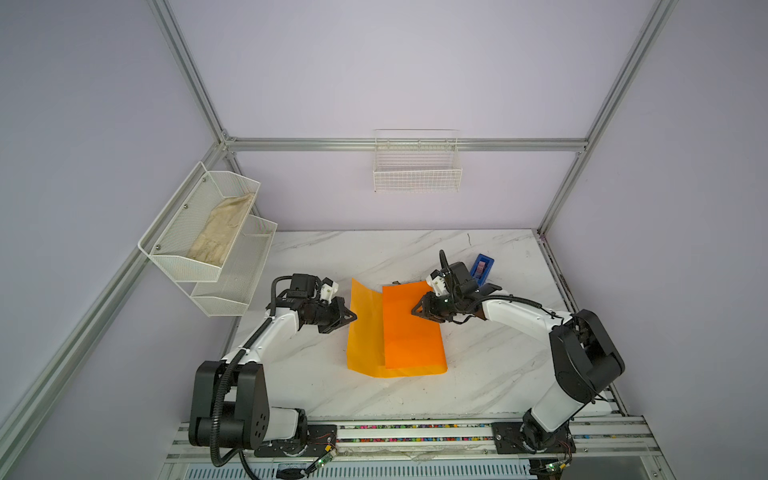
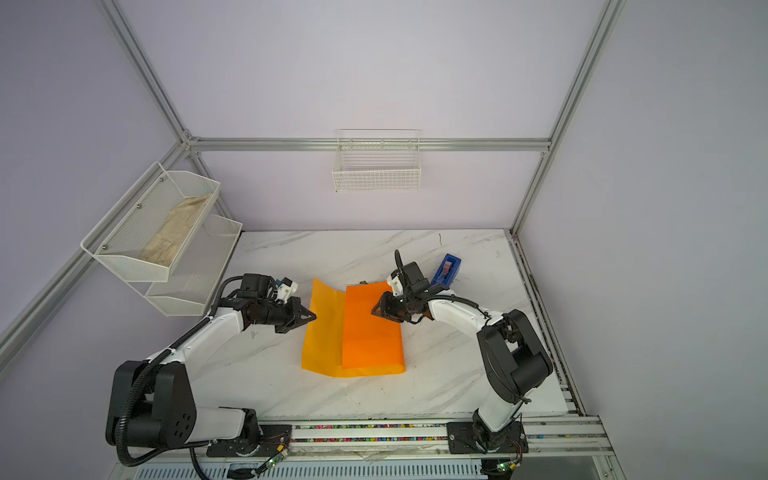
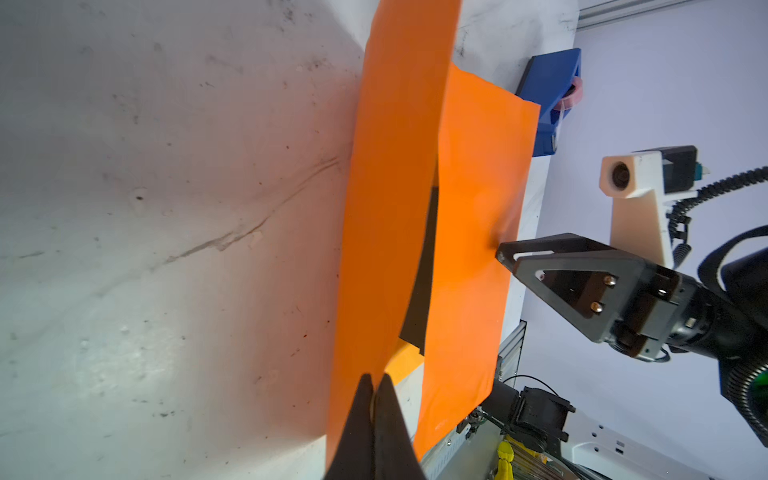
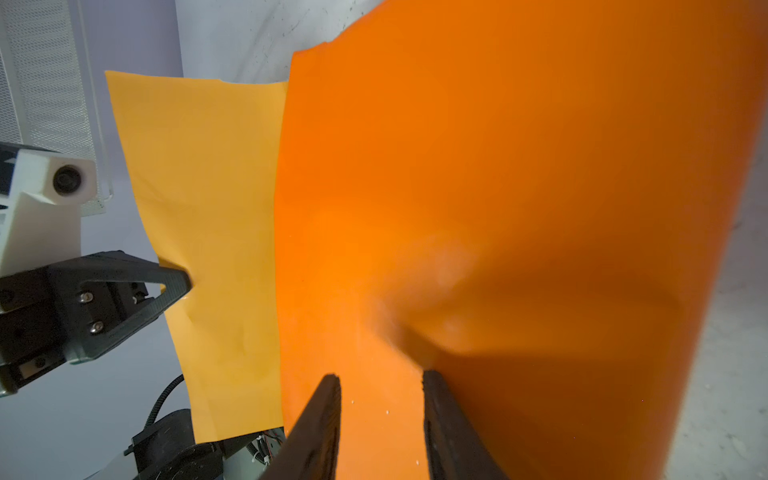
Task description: Wrap the gift box in paper
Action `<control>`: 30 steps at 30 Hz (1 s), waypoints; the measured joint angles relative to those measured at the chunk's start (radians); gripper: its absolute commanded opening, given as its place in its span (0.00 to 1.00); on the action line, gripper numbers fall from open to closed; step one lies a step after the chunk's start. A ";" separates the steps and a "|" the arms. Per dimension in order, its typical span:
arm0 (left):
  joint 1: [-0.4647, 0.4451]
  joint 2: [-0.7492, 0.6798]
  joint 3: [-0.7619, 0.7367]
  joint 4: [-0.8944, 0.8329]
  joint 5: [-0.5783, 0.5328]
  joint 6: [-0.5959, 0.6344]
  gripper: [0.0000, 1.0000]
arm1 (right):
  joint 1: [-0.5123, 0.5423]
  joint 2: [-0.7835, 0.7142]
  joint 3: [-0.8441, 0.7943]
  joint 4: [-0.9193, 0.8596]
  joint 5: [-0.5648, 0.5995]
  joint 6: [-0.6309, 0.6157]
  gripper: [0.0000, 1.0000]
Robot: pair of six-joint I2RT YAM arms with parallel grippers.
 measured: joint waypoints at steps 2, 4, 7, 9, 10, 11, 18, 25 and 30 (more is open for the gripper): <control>-0.022 0.000 0.001 -0.002 0.019 -0.023 0.00 | 0.000 0.000 0.000 0.000 0.000 0.000 0.38; -0.046 0.001 0.006 -0.006 0.031 -0.043 0.00 | 0.000 0.000 0.000 0.000 0.000 0.000 0.37; -0.092 0.010 0.040 -0.010 0.041 -0.078 0.00 | 0.000 0.002 0.000 0.000 -0.003 0.000 0.37; -0.120 0.021 0.071 -0.009 0.043 -0.106 0.00 | 0.000 0.002 0.000 0.001 -0.006 0.000 0.37; -0.133 0.027 0.085 -0.008 0.042 -0.122 0.00 | 0.000 0.002 0.000 0.001 -0.006 0.000 0.37; -0.147 0.034 0.099 -0.007 0.042 -0.136 0.00 | 0.000 0.002 0.000 0.001 -0.007 0.000 0.37; -0.233 0.123 0.153 0.043 0.035 -0.254 0.00 | 0.000 0.002 0.000 0.003 -0.010 0.000 0.37; -0.314 0.192 0.167 0.105 0.011 -0.351 0.00 | 0.000 0.002 -0.003 0.010 -0.012 0.004 0.37; -0.343 0.221 0.167 0.169 -0.007 -0.418 0.00 | 0.000 0.005 -0.003 0.015 -0.015 0.005 0.37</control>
